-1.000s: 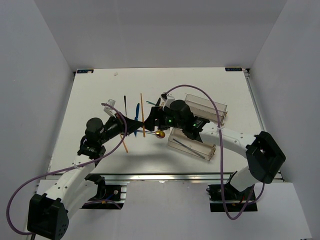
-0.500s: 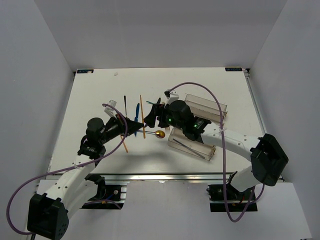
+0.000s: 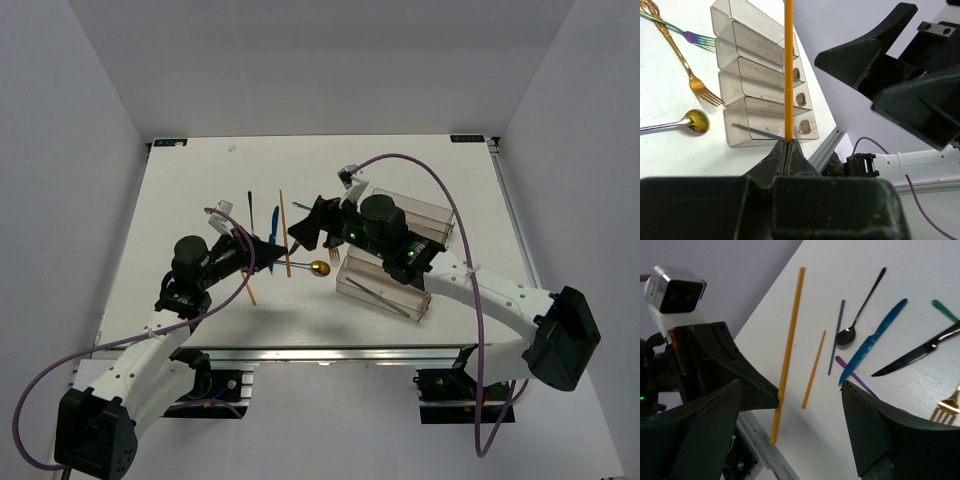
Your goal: Sort the eating utensils into containers
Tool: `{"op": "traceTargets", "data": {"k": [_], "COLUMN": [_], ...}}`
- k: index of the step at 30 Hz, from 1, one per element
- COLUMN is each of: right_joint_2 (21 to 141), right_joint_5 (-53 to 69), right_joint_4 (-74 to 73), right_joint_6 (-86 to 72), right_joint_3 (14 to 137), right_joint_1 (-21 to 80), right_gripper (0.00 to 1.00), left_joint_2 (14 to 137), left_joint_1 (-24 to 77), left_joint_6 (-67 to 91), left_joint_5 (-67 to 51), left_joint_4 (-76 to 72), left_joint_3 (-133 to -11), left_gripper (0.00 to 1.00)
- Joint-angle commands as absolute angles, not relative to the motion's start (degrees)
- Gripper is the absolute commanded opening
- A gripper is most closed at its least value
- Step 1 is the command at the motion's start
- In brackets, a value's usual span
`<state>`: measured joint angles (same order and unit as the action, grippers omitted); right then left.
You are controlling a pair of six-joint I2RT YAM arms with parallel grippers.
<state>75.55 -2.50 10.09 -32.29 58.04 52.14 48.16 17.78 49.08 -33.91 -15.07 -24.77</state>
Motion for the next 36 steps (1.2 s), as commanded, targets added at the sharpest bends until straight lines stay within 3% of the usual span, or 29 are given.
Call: {"op": "traceTargets", "data": {"k": [1,9,11,12,13,15,16,17,18,21,22,23,29,36], "right_joint_2": [79.1,85.0,86.8,87.4,88.5,89.1,89.6,89.6,89.6,88.1,87.3,86.3,79.9,69.5], "right_joint_5": [6.2,8.2,10.1,10.6,11.5,12.1,12.4,12.7,11.9,7.7,6.4,5.4,-8.7,-10.5], "right_joint_4": [12.7,12.0,11.3,11.1,11.1,11.3,11.2,10.8,9.9,5.4,3.8,2.1,-16.7,-23.2], "right_joint_6": [-30.4,-30.0,-28.7,-28.5,-28.3,-28.1,-28.0,-27.3,-26.7,-23.3,-21.9,-18.1,5.4,18.5], "right_joint_3": [62.3,66.7,69.0,69.5,69.9,70.7,70.8,70.9,70.9,70.5,70.2,69.9,65.6,54.3], "right_joint_1": [52.4,53.1,53.3,53.3,53.3,53.3,53.3,53.3,53.2,52.5,52.0,50.9,49.0,46.8], "right_gripper": [0.83,0.77,0.67,0.62,0.47,0.31,0.15,0.08,0.0,0.0,0.0,0.0,0.0,0.0], "left_joint_2": [47.5,47.5,47.8,47.9,48.0,48.0,48.1,48.1,48.1,47.0,46.6,45.7,44.2,45.3], "left_joint_1": [18.0,18.1,18.0,18.0,18.0,18.0,18.0,18.0,18.0,18.0,18.0,18.0,18.0,18.0], "left_joint_6": [49.0,49.2,49.6,49.7,49.7,49.6,49.3,48.8,48.3,46.7,45.8,43.4,37.0,37.4], "left_joint_5": [-34.7,-35.9,-36.2,-36.5,-36.4,-36.2,-36.1,-35.9,-35.5,-33.7,-30.7,-28.8,-11.1,4.3], "left_joint_4": [-16.5,-17.1,-17.8,-18.2,-18.3,-18.0,-17.3,-16.7,-15.5,-10.5,-8.0,-5.2,17.2,26.7], "left_joint_3": [-24.3,-24.1,-23.6,-23.5,-23.5,-23.6,-23.7,-24.2,-24.3,-25.6,-26.2,-27.0,-33.8,-37.6], "left_gripper": [0.0,0.0,0.0,0.0,0.0,0.0,0.0,0.04,0.28,0.56,0.87,0.98,0.98,0.98]}}
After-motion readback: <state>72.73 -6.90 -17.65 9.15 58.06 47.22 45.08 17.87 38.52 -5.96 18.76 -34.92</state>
